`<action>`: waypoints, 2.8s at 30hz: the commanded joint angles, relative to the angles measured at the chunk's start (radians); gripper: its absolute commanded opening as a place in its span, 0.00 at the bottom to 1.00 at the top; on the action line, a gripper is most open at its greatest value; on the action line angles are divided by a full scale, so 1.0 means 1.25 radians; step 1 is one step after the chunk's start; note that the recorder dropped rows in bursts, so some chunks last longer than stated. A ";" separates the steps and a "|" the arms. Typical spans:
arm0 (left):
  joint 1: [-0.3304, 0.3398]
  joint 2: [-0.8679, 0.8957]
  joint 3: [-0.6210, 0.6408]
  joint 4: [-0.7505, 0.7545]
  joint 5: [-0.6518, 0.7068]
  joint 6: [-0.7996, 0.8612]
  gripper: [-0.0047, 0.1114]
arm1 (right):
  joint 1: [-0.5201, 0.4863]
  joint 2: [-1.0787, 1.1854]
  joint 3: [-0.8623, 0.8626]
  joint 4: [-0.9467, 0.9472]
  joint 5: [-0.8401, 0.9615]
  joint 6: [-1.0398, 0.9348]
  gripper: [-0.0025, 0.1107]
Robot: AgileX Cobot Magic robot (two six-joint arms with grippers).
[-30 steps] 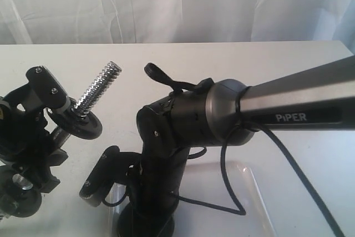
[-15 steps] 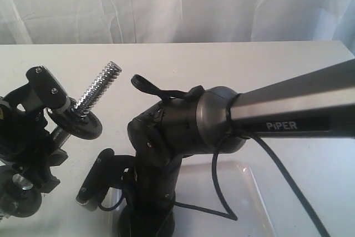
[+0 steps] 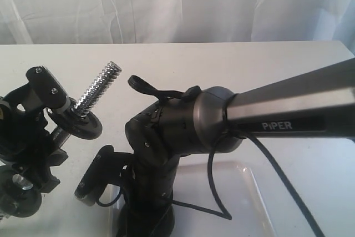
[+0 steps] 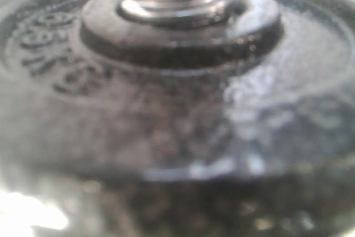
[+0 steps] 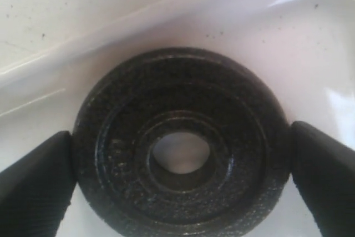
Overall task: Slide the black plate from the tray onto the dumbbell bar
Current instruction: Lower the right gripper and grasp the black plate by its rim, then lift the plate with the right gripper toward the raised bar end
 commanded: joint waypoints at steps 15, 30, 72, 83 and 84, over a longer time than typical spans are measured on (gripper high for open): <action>0.002 -0.041 -0.023 -0.016 -0.357 -0.001 0.04 | -0.002 0.017 0.014 0.019 0.152 0.080 0.02; 0.002 -0.041 -0.023 -0.016 -0.336 -0.001 0.04 | -0.068 -0.081 0.014 0.040 0.143 0.082 0.02; -0.055 -0.041 -0.023 -0.029 -0.277 -0.006 0.04 | -0.523 -0.402 0.015 0.726 0.371 -0.385 0.02; -0.059 -0.041 -0.023 -0.029 -0.271 -0.006 0.04 | -0.571 -0.378 0.015 0.823 0.378 -0.468 0.02; -0.064 -0.041 -0.023 -0.029 -0.272 -0.006 0.04 | -0.571 -0.369 0.015 0.841 0.378 -0.481 0.02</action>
